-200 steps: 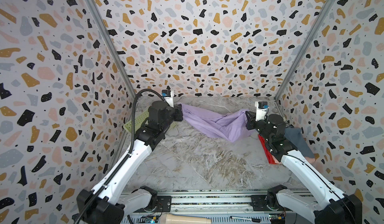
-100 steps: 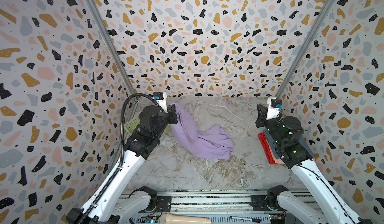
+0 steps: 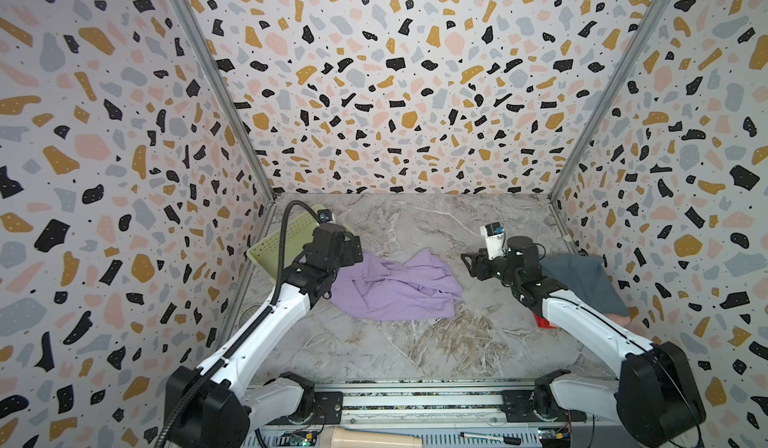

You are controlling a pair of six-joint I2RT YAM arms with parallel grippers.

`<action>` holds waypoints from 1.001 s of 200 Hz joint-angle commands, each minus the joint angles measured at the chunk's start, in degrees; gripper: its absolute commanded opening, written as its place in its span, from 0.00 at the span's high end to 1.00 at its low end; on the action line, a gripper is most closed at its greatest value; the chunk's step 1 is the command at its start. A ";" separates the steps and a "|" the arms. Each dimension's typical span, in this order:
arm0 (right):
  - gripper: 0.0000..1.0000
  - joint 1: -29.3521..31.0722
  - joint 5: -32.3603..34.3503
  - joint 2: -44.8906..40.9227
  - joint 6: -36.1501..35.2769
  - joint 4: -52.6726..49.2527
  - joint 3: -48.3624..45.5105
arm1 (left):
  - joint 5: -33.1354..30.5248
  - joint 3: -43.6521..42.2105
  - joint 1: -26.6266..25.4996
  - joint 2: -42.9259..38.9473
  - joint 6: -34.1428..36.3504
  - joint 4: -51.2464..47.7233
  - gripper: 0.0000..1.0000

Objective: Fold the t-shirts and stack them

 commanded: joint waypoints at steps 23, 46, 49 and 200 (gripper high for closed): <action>0.31 2.69 -4.57 9.06 1.12 6.60 0.58 | 15.36 -3.53 -5.70 9.97 -3.05 11.85 0.03; 0.32 2.89 -5.63 13.57 0.96 7.29 1.53 | 15.59 -3.09 -7.08 17.86 -4.28 14.44 0.17; 0.32 2.90 -5.91 14.04 0.93 7.38 1.66 | 15.57 -3.04 -7.26 18.84 -4.20 14.82 0.18; 1.00 3.34 -0.37 14.82 0.48 13.37 3.59 | 6.72 2.32 -7.75 26.07 -2.71 15.46 1.00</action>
